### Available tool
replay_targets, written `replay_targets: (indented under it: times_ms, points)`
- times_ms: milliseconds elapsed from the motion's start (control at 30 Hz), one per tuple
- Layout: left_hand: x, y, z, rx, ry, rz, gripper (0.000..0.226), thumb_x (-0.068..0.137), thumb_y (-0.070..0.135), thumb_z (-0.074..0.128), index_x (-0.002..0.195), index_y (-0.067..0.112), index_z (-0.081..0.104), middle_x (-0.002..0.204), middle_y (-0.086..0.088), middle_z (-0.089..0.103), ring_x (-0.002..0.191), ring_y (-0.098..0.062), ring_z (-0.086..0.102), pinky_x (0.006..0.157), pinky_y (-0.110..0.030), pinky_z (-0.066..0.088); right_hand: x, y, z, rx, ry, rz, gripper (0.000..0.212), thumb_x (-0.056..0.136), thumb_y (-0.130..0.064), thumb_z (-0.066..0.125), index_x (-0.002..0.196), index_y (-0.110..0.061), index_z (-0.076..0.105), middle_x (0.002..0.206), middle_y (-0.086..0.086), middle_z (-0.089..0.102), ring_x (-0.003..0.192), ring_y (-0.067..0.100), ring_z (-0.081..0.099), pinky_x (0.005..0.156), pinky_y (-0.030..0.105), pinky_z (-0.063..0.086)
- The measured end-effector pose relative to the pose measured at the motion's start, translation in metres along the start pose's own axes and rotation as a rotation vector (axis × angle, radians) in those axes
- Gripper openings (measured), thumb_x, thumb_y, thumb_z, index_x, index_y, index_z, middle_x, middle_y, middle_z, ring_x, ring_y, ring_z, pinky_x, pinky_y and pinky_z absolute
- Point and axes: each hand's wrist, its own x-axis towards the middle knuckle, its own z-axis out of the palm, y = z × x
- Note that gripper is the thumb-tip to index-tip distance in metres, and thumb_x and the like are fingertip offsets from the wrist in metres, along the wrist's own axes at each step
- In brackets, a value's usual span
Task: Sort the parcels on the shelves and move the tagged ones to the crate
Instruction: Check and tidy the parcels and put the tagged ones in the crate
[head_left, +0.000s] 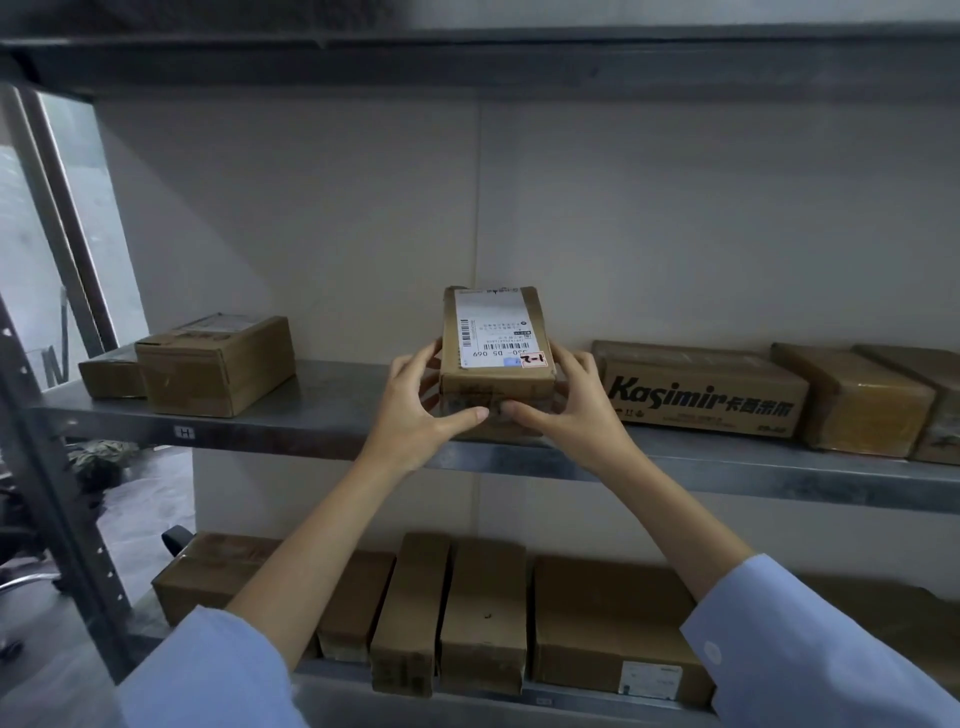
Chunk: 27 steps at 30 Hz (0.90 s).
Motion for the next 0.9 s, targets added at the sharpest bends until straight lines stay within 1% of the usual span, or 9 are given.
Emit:
replay_targets:
  times_ms: [100,167,300,467,567,667,733,833,900]
  points:
    - [0.000,-0.002,0.001,-0.004,0.041,0.006,0.088,0.071,0.021,0.086,0.144,0.020,0.037,0.133,0.009,0.036,0.105,0.032,0.033,0.081,0.008,0.032,-0.001,0.001,0.000,0.034,-0.012,-0.005,0.096,0.069,-0.034,0.086,0.147,-0.024,0.031,0.141,-0.012,0.035,0.128,0.007,0.043,0.103,0.023,0.042]
    - [0.000,-0.002,0.001,0.003,0.058,0.015,0.085,0.071,0.021,0.086,0.141,0.023,0.038,0.136,0.010,0.035,0.107,0.031,0.032,0.081,0.008,0.032,-0.003,-0.001,0.001,0.082,-0.032,0.009,0.105,0.059,-0.046,0.084,0.146,-0.023,0.030,0.141,-0.018,0.038,0.130,0.007,0.041,0.099,0.017,0.042]
    - [0.000,-0.002,-0.001,-0.026,0.049,0.035,0.078,0.071,0.017,0.086,0.133,0.027,0.040,0.135,0.014,0.044,0.114,0.019,0.039,0.085,0.006,0.033,-0.005,-0.001,0.002,0.141,-0.047,0.018,0.103,0.058,-0.044,0.082,0.145,-0.025,0.030,0.125,-0.037,0.039,0.124,-0.002,0.042,0.087,0.004,0.042]
    - [-0.002,-0.003,-0.001,-0.057,0.024,0.034,0.074,0.072,0.017,0.085,0.130,0.031,0.040,0.124,0.030,0.044,0.111,0.030,0.037,0.085,0.003,0.036,-0.004,0.001,0.004,0.136,-0.016,0.021,0.098,0.063,-0.032,0.087,0.143,-0.025,0.032,0.120,-0.037,0.043,0.105,-0.018,0.050,0.084,0.004,0.045]
    - [-0.002,-0.005,-0.004,-0.052,-0.004,0.015,0.073,0.074,0.020,0.084,0.132,0.033,0.042,0.133,0.019,0.048,0.118,0.014,0.044,0.094,-0.009,0.040,-0.003,0.003,0.001,0.128,-0.008,0.025,0.092,0.069,-0.027,0.086,0.145,-0.023,0.034,0.124,-0.030,0.049,0.106,-0.008,0.053,0.083,0.008,0.048]
    - [0.000,-0.007,-0.009,-0.065,-0.037,0.007,0.070,0.075,0.019,0.083,0.134,0.029,0.046,0.135,0.012,0.052,0.125,-0.002,0.047,0.103,-0.025,0.043,0.000,0.004,-0.004,0.108,-0.016,0.017,0.086,0.073,-0.033,0.081,0.146,-0.020,0.037,0.137,-0.010,0.054,0.118,0.005,0.055,0.091,0.022,0.053]
    - [0.000,-0.007,-0.012,-0.083,-0.065,-0.003,0.067,0.076,0.020,0.083,0.132,0.032,0.048,0.128,0.020,0.053,0.120,0.005,0.049,0.100,-0.021,0.044,0.001,0.003,-0.007,0.093,-0.034,0.019,0.084,0.071,-0.043,0.077,0.144,-0.021,0.040,0.137,-0.007,0.056,0.121,0.007,0.054,0.096,0.028,0.052]
    - [0.000,-0.004,-0.017,-0.126,-0.127,-0.034,0.062,0.073,0.031,0.082,0.125,0.039,0.050,0.122,0.031,0.052,0.110,0.020,0.049,0.087,-0.006,0.043,0.000,0.001,-0.011,0.107,-0.065,0.034,0.073,0.071,-0.048,0.072,0.136,-0.029,0.045,0.128,-0.016,0.059,0.114,-0.003,0.055,0.091,0.020,0.051]
    - [0.001,-0.002,-0.021,-0.160,-0.138,-0.053,0.061,0.068,0.042,0.079,0.123,0.040,0.053,0.122,0.028,0.055,0.109,0.019,0.051,0.082,-0.005,0.044,0.000,0.002,-0.014,0.134,-0.081,0.047,0.065,0.074,-0.044,0.072,0.133,-0.029,0.049,0.125,-0.018,0.061,0.111,-0.007,0.056,0.087,0.015,0.050]
